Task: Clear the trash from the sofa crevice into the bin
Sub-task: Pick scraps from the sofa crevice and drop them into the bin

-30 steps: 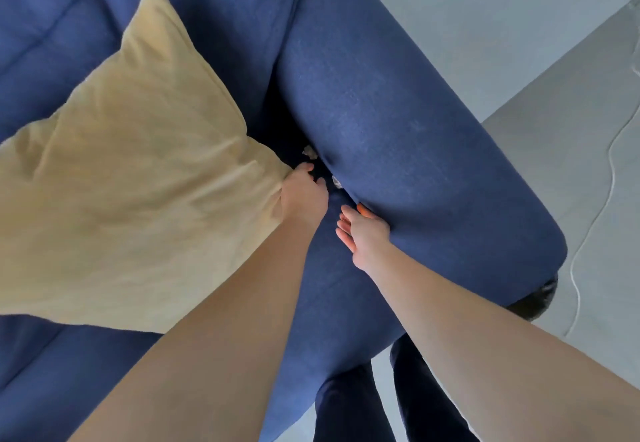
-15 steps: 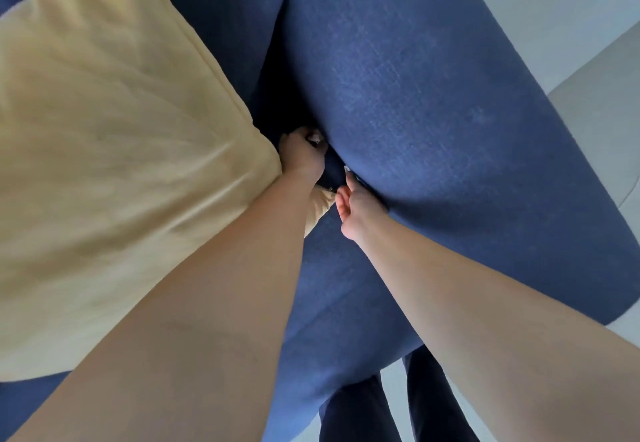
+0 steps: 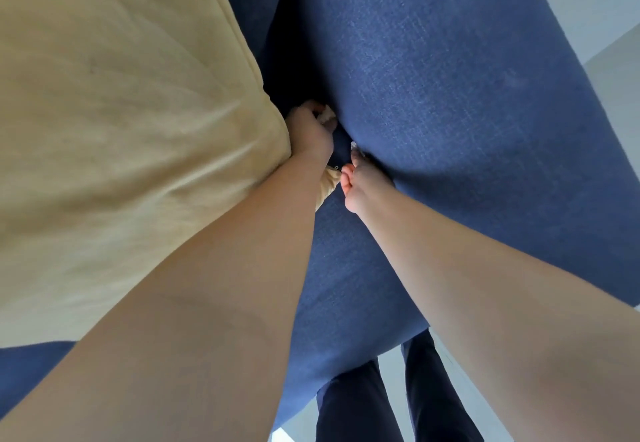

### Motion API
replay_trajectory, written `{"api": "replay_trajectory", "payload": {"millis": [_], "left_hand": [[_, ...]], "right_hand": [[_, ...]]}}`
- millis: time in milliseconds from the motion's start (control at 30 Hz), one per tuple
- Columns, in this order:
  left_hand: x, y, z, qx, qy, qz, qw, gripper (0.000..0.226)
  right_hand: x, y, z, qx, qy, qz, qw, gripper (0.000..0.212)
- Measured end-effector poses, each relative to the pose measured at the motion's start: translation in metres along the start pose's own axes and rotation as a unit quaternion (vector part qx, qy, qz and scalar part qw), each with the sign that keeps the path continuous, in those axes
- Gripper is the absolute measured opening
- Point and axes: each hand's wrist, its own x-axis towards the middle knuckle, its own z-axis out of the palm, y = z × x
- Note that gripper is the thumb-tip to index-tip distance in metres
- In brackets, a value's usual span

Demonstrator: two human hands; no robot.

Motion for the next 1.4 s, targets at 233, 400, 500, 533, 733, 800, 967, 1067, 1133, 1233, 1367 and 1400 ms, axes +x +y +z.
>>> {"api": "replay_trajectory", "payload": {"millis": [233,400,500,533,733,800,967,1067,1133,1233,1367,1400], "left_hand": [[-0.045,-0.004,-0.011,-0.024,-0.020,0.009,0.999,0.025],[-0.109,-0.003,-0.013,-0.021,-0.060,0.038,0.997,0.024],[-0.156,-0.006,-0.009,-0.008,-0.053,0.064,0.997,0.016],[-0.172,-0.009,-0.007,0.002,-0.047,0.065,0.997,0.014],[-0.271,-0.030,0.016,-0.065,-0.051,-0.061,0.995,0.011],[-0.303,-0.029,0.033,-0.089,-0.057,-0.075,0.992,0.011],[-0.366,-0.012,0.095,-0.071,-0.104,-0.082,0.989,0.017],[-0.397,0.004,0.137,-0.040,-0.135,-0.075,0.987,0.018],[-0.415,0.015,0.164,-0.043,-0.154,-0.072,0.985,0.017],[-0.439,0.035,0.200,-0.046,-0.173,-0.069,0.981,0.022],[-0.457,0.061,0.242,-0.024,-0.190,-0.051,0.980,0.017],[-0.460,0.068,0.250,-0.019,-0.196,-0.043,0.979,0.018]], "right_hand": [[-0.044,0.015,-0.038,0.001,0.077,-0.017,0.997,0.012],[-0.084,0.027,-0.093,-0.041,0.051,-0.043,0.997,0.018],[-0.099,0.036,-0.134,-0.050,0.039,-0.043,0.997,0.021],[-0.104,0.039,-0.149,-0.049,0.036,-0.043,0.997,0.019],[-0.126,0.051,-0.255,-0.062,0.042,-0.053,0.996,0.015],[-0.130,0.051,-0.295,-0.075,0.056,-0.063,0.994,0.009],[-0.138,0.031,-0.396,-0.130,0.088,-0.087,0.984,0.040],[-0.141,0.008,-0.453,-0.108,0.135,-0.101,0.980,0.028],[-0.143,-0.008,-0.483,-0.098,0.157,-0.107,0.977,0.025],[-0.140,-0.029,-0.519,-0.080,0.184,-0.113,0.973,0.029],[-0.129,-0.049,-0.548,-0.064,0.208,-0.135,0.967,0.035],[-0.128,-0.054,-0.551,-0.061,0.209,-0.139,0.966,0.035]]}}
